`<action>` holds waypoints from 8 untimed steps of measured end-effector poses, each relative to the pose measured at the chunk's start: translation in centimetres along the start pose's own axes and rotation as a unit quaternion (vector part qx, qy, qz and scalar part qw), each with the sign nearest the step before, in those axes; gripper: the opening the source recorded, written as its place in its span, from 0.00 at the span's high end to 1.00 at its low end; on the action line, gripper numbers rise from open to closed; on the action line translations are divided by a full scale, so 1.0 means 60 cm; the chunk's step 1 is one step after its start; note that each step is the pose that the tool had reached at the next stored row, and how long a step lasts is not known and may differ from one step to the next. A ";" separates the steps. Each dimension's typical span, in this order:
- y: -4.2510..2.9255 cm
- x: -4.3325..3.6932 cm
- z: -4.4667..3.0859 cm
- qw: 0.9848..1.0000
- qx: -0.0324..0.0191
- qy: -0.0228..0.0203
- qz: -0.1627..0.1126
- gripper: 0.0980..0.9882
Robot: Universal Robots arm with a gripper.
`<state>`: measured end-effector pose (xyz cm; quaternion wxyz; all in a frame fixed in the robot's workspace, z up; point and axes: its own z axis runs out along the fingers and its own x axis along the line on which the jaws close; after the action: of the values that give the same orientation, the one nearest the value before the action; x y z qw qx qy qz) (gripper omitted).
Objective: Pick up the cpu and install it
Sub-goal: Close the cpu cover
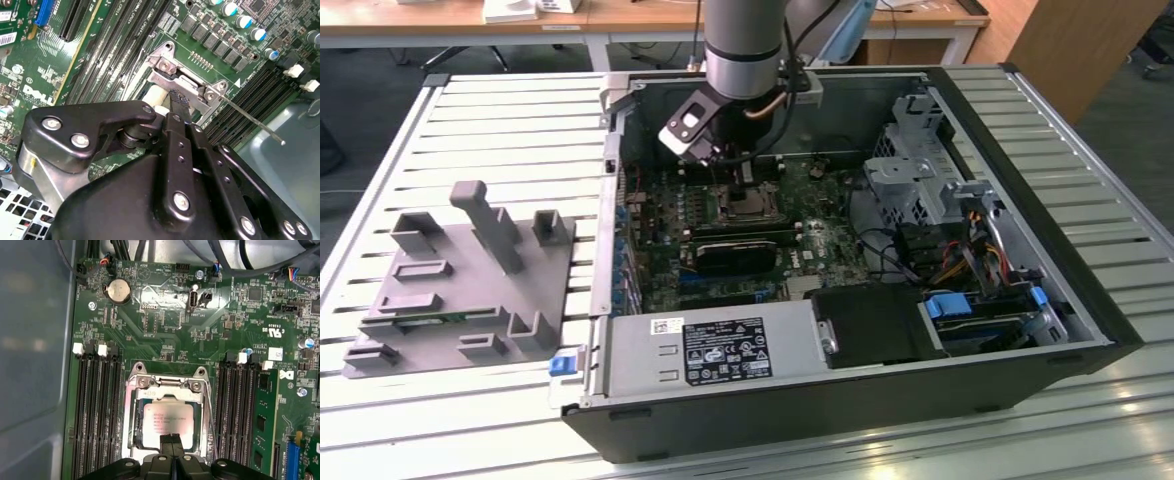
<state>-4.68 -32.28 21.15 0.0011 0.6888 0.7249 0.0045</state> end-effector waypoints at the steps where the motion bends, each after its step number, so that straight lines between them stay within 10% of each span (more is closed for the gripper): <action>1: -0.002 0.000 0.000 1.000 0.000 0.000 0.000 0.99; 8: -0.010 0.001 0.007 1.000 0.000 0.000 0.000 0.99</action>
<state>-5.27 -32.28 20.75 0.0010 0.6888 0.7249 0.0046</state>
